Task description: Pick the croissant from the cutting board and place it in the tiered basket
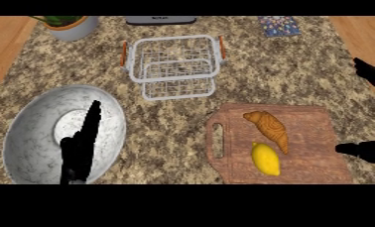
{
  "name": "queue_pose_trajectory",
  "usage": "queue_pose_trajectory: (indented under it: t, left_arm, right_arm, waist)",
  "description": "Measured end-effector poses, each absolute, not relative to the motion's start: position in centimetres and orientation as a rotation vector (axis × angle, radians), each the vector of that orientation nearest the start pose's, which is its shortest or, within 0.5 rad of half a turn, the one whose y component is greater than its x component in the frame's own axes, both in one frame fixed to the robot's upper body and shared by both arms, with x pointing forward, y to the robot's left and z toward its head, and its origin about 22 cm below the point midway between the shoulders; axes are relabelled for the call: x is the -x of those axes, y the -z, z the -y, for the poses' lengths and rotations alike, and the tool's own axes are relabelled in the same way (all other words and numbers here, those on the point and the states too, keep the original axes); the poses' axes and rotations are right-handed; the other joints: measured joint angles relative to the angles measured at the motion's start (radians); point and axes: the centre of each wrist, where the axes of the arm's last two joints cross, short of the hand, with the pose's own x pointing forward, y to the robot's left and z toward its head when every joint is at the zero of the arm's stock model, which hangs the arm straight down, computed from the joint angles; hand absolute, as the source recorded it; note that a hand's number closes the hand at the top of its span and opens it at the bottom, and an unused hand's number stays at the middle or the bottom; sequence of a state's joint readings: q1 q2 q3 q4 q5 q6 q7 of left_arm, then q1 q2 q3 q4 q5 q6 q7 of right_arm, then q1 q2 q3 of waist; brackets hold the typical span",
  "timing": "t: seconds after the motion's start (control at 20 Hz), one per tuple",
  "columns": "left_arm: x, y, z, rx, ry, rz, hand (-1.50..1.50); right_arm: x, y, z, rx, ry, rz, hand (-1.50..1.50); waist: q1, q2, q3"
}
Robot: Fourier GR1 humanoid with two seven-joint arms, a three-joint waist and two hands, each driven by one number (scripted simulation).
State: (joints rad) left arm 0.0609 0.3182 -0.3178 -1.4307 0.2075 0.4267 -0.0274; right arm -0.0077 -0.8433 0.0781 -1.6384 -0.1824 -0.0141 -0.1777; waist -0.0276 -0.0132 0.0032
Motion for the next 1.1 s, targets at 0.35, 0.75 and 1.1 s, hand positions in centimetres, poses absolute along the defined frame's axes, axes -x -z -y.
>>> queue_pose_trajectory:
  t: [0.35, 0.75, 1.1]
  left_arm:
    - [-20.8, 4.3, -24.6, -0.267, 0.006, 1.351, 0.00]
    - [-21.2, 4.3, -23.8, -0.242, 0.024, 1.342, 0.00]
    - [-21.4, 4.9, -23.7, -0.242, 0.030, 1.339, 0.00]
  right_arm:
    - [-22.0, -13.9, 33.9, 0.667, -0.972, 1.494, -1.50]
    - [-19.6, -12.0, 27.8, 0.865, -1.008, 1.388, -1.50]
    - [-19.8, -9.7, 24.4, 1.000, -1.093, 1.274, -1.50]
  waist:
    - [0.004, 0.001, -0.002]
    - [0.025, 0.008, -0.001]
    - [0.033, 0.010, -0.001]
